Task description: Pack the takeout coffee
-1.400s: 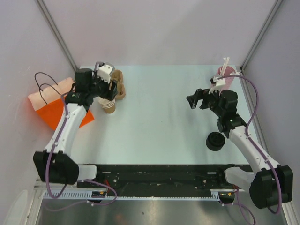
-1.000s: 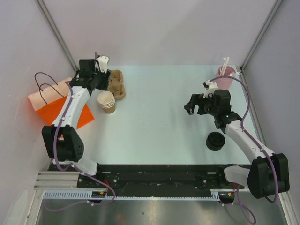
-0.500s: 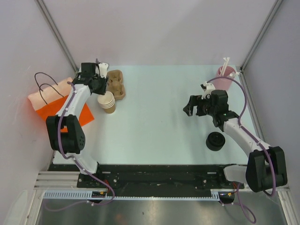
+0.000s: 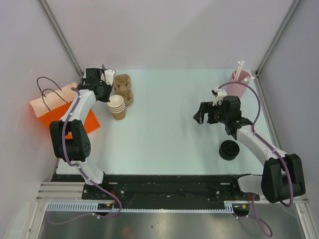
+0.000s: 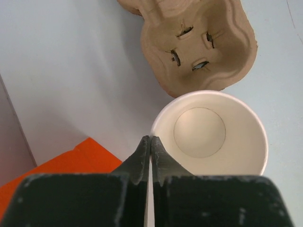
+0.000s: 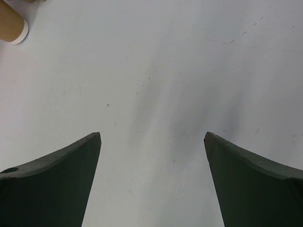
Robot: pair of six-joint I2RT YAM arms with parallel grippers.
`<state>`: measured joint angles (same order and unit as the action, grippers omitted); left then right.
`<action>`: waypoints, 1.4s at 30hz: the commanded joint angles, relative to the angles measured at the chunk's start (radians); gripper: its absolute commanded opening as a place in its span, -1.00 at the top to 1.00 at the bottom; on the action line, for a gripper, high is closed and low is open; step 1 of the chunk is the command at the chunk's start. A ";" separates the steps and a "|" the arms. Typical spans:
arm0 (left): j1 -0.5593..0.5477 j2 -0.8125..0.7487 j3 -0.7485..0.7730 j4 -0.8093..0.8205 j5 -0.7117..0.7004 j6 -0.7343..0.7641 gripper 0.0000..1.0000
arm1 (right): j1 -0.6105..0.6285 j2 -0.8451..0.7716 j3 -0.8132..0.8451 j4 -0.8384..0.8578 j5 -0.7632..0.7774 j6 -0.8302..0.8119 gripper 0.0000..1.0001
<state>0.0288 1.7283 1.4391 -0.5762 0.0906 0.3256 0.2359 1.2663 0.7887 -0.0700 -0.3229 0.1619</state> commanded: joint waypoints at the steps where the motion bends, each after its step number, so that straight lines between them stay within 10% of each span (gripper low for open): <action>1: 0.003 -0.027 -0.012 0.006 0.043 0.003 0.99 | 0.025 0.008 0.033 0.042 0.002 0.013 -0.93; 20: 0.028 -0.168 -0.135 0.006 0.259 -0.149 0.99 | 0.428 0.346 0.268 0.348 0.154 0.473 -0.51; 42: 0.039 -0.199 -0.195 0.006 0.330 -0.149 0.99 | 0.540 0.863 0.713 0.490 0.045 0.781 0.22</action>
<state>0.0677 1.5726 1.2549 -0.5789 0.3756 0.1905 0.7662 2.0979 1.4197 0.4011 -0.2539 0.9119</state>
